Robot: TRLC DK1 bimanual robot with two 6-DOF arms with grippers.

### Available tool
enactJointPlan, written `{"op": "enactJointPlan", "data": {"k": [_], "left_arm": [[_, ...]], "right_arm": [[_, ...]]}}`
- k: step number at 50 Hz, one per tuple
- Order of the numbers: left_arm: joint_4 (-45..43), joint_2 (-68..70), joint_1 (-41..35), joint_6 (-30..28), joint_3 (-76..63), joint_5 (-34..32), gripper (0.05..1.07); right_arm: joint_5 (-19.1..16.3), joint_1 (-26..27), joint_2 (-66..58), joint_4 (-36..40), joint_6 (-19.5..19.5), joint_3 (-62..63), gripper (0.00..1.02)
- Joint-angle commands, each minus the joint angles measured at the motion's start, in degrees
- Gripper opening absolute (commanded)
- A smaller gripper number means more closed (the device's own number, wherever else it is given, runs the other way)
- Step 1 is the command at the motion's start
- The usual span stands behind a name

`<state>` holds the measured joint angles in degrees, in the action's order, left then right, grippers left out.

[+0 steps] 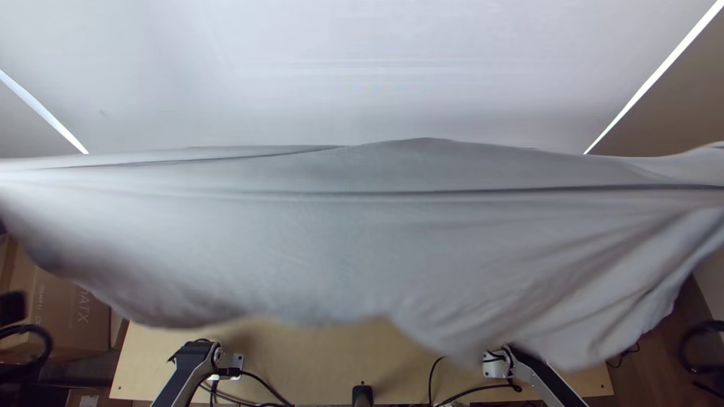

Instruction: Fold the t-shirt

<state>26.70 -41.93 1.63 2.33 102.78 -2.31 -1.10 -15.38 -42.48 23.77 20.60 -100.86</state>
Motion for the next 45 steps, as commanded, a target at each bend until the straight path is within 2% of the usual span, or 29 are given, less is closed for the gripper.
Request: {"op": "enactJointPlan", "data": {"k": [1,12,21,26,35,41,45], "left_arm": [[0.9,0.98,1.1,2.42,-8.21,3.89,0.08],[1.87,8.62,0.22,8.31,-33.08,2.83,0.08],[0.55,12.4,0.04,9.36,-52.25,0.72,0.08],[-3.06,11.43,-1.63,10.59,-60.33,-0.42,0.08],[-13.43,-0.34,-3.74,11.56,-66.04,-0.51,0.08],[-21.69,-11.5,-4.44,11.38,-66.04,-0.51,0.08],[-25.73,-19.5,-4.35,11.38,-63.93,-0.51,0.08]], "right_arm": [[2.86,-2.2,2.4,0.58,0.85,8.93,0.02],[2.86,-7.48,8.47,-1.01,5.06,34.41,0.02],[2.77,-9.94,8.9,-8.74,5.94,53.13,0.02],[1.37,-9.76,5.48,-15.51,5.94,61.04,0.02],[-0.74,-7.65,-8.59,-26.85,7.96,65.18,0.02],[-2.32,-5.01,-20.98,-34.76,9.37,63.68,0.02],[-2.32,-4.66,-28.27,-37.04,9.55,60.87,0.02]]}}
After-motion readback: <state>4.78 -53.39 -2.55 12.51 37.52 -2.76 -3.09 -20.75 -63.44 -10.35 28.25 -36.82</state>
